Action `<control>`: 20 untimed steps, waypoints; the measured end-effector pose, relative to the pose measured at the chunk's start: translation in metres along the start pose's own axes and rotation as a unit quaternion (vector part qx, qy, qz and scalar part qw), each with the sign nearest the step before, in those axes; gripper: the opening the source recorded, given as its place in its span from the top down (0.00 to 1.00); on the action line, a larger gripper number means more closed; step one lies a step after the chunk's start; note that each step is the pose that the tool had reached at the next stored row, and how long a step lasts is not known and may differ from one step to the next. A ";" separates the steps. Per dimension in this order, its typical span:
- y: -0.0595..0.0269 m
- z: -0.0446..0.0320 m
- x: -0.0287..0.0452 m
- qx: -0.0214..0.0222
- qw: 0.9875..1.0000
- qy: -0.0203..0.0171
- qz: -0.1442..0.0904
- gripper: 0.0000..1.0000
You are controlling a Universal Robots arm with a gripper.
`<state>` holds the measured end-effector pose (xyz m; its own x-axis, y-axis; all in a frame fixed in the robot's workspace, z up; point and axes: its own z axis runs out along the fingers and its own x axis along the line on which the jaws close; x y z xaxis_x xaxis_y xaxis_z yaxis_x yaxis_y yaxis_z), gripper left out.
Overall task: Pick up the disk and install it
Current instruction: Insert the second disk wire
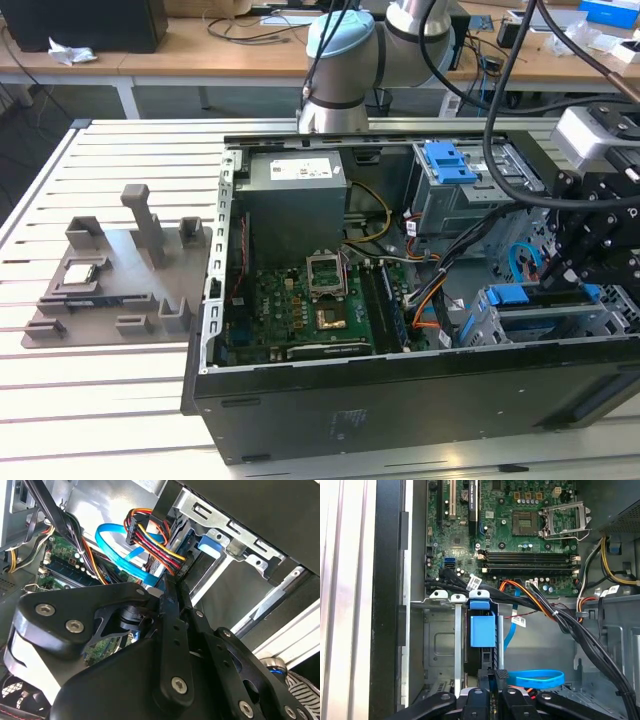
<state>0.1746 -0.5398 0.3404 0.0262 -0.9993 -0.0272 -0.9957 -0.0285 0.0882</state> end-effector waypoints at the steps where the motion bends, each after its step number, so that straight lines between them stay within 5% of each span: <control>1: 0.0000 0.0000 0.0000 0.000 1.000 0.000 0.000 0.84; 13: 0.0007 -0.0082 -0.0004 0.000 1.000 0.000 0.000 0.76; 14: 0.0008 -0.0092 -0.0004 0.000 1.000 0.000 0.000 0.78; 15: 0.0008 -0.0092 -0.0005 0.000 1.000 0.000 0.000 0.89; 20: 0.0005 -0.0055 -0.0004 0.000 1.000 -0.001 0.000 0.89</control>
<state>0.1746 -0.5396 0.3459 0.0263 -0.9992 -0.0285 -0.9957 -0.0287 0.0883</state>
